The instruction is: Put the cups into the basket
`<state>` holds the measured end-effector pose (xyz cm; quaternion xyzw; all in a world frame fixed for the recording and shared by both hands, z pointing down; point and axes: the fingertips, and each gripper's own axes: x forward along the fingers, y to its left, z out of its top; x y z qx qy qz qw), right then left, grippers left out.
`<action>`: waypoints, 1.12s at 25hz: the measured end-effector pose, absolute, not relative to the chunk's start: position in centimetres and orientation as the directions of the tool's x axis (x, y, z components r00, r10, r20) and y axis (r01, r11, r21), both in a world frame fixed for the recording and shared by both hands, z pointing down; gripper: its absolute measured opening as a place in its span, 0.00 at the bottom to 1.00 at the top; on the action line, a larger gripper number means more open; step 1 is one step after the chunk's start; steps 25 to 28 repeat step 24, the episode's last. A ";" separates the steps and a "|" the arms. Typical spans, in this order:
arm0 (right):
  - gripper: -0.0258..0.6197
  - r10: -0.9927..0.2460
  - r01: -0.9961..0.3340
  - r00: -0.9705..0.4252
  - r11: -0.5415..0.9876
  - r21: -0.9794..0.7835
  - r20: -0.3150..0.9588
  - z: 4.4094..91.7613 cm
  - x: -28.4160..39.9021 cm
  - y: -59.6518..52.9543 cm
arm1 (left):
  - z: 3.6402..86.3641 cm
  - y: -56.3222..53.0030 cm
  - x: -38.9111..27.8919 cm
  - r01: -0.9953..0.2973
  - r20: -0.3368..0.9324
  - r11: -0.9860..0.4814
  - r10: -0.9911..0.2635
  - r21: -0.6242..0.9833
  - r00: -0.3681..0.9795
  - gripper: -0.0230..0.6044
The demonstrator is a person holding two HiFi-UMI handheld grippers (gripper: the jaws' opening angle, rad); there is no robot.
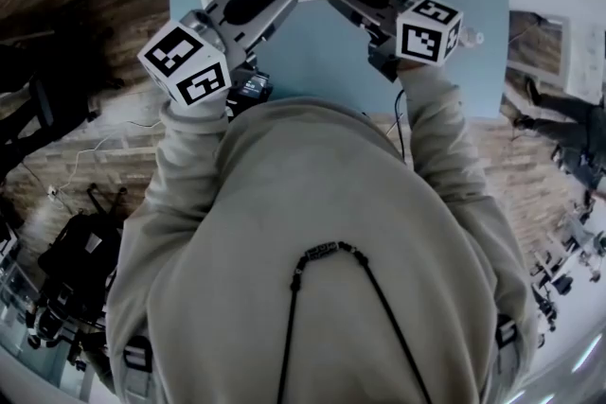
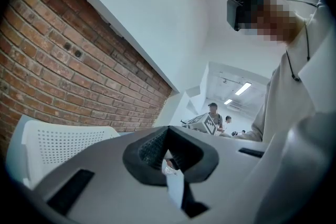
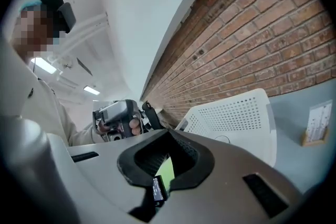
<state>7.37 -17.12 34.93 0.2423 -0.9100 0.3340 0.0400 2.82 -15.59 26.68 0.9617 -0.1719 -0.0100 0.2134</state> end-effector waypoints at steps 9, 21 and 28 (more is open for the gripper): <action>0.06 -0.422 -0.434 -0.892 0.695 -0.574 0.163 31.8 7.0 -17.1 | 27.0 -15.2 2.2 -0.331 0.053 -0.845 -0.341 0.420 0.938 0.03; 0.06 -0.417 -0.413 -0.899 0.705 -0.577 0.134 31.6 7.1 -17.1 | 28.3 -15.7 2.2 -0.333 0.078 -0.844 -0.332 0.420 0.940 0.03; 0.06 -0.421 -0.410 -0.899 0.705 -0.578 0.124 31.7 7.2 -17.5 | 28.4 -15.9 2.2 -0.335 0.089 -0.850 -0.328 0.407 0.940 0.03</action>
